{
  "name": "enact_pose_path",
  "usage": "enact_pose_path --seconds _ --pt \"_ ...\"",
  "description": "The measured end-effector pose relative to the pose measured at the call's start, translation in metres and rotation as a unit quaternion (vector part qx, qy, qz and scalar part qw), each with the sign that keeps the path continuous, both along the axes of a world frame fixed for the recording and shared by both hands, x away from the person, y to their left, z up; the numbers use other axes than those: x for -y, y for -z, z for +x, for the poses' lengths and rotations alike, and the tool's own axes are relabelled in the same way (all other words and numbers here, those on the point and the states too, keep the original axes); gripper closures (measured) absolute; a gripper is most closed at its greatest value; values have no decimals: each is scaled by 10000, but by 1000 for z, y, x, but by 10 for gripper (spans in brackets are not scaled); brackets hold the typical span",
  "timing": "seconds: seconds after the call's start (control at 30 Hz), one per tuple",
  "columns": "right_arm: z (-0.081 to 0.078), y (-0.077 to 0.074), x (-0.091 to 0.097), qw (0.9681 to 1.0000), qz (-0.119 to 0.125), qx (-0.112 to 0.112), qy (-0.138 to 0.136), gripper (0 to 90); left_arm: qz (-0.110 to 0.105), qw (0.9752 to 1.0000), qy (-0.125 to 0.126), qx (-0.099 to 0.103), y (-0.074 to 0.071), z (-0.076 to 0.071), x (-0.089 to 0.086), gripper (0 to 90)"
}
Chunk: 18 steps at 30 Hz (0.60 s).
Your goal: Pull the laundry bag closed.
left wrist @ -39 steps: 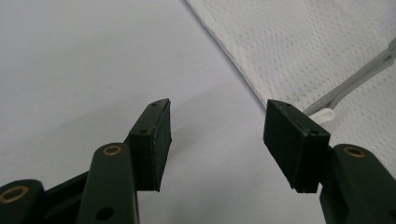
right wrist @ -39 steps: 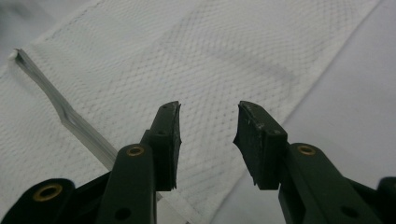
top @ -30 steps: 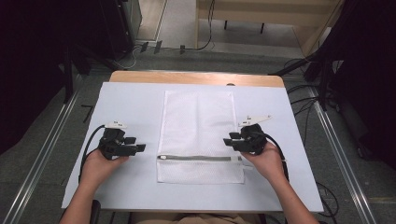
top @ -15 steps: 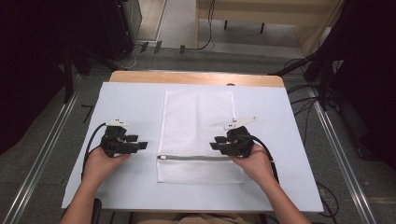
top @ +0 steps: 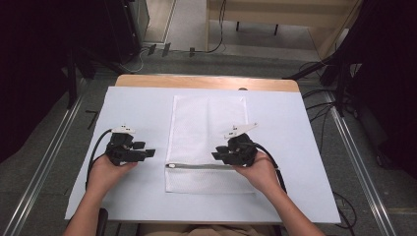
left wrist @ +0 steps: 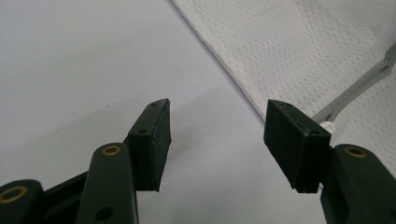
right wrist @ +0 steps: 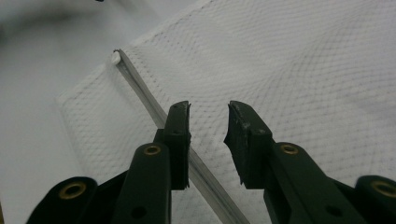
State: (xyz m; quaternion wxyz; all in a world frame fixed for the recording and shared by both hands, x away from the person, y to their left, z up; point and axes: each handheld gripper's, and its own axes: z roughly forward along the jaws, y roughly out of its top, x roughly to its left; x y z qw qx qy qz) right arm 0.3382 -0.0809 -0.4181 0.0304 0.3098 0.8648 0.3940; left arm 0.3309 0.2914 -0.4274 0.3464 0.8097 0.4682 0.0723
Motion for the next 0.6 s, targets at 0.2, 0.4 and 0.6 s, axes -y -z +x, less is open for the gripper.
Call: enact_pose_path --seconds 0.2,0.4,0.6 --pt "1 -2 -13 9999 43 -32 -106 733 -4 10000 -6 25 0 0 0 419" --pt "0 0 -30 9997 22 -70 -235 754 -15 10000 -18 24 0 1 -1 418" --pt "1 6 -45 9993 -15 -108 -351 755 12 10000 -18 40 0 1 -1 418"
